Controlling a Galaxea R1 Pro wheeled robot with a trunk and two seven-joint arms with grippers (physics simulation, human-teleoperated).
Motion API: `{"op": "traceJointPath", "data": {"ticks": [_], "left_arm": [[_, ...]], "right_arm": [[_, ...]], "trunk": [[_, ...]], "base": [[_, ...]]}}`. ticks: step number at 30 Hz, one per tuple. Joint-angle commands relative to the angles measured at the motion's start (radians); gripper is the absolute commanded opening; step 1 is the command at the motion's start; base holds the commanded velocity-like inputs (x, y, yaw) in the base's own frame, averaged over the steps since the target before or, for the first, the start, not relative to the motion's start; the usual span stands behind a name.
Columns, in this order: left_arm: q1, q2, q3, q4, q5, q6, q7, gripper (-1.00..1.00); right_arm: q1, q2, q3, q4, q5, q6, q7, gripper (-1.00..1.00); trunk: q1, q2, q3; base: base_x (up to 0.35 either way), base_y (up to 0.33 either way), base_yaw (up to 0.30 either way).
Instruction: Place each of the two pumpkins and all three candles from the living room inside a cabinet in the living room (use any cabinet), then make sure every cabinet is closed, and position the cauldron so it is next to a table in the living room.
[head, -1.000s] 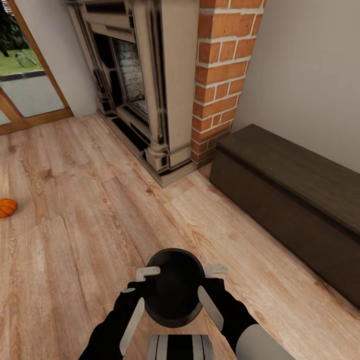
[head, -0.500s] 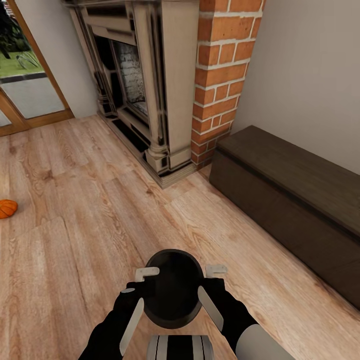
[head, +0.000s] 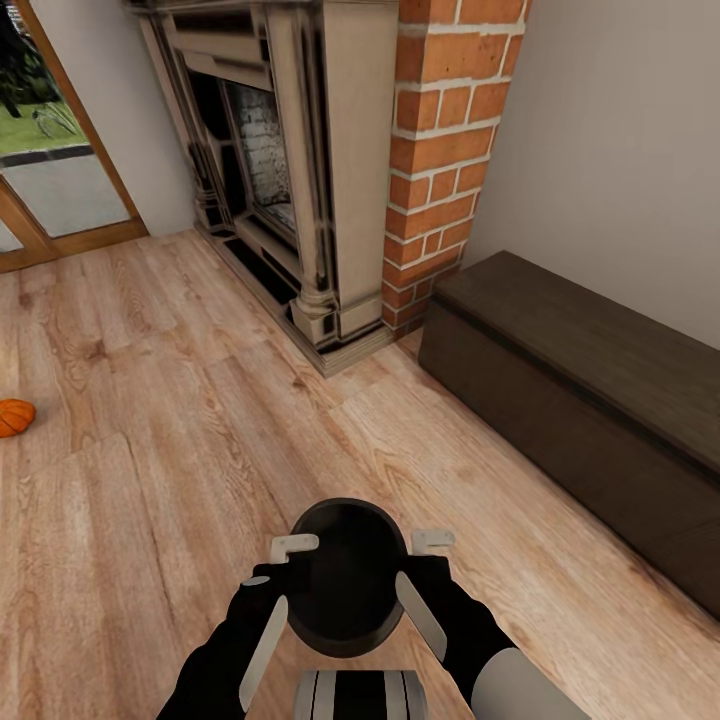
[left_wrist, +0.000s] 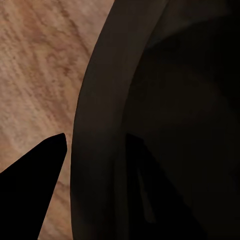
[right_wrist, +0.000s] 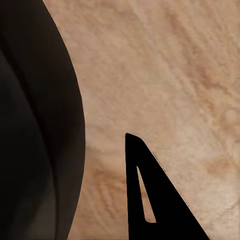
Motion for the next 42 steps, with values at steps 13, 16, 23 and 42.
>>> {"op": "traceJointPath", "data": {"ticks": [13,16,23,42], "left_arm": [[-0.001,0.000,-0.002,-0.002,0.007,0.003,0.012,-1.00],[-0.001,0.000,-0.002,-0.002,0.007,0.003,0.012,-1.00],[-0.001,0.000,-0.002,-0.002,0.007,0.003,0.012,-1.00],[-0.001,0.000,-0.001,-0.002,0.007,0.003,0.012,-1.00]], "right_arm": [[-0.001,0.000,0.003,-0.001,-0.003,0.009,0.120,-1.00],[-0.001,0.000,0.003,-0.001,-0.003,0.009,0.120,-1.00],[-0.001,0.000,0.003,-0.001,-0.003,0.009,0.121,-1.00],[0.000,0.000,0.003,-0.002,-0.001,0.006,0.124,-1.00]], "trunk": [[-0.001,0.000,0.003],[-0.001,0.000,0.007],[-0.002,0.000,0.011],[-0.016,0.018,0.071]], "base": [[0.000,0.000,0.000],[0.000,0.000,0.000],[0.000,0.000,0.000],[0.000,0.000,0.000]]}}
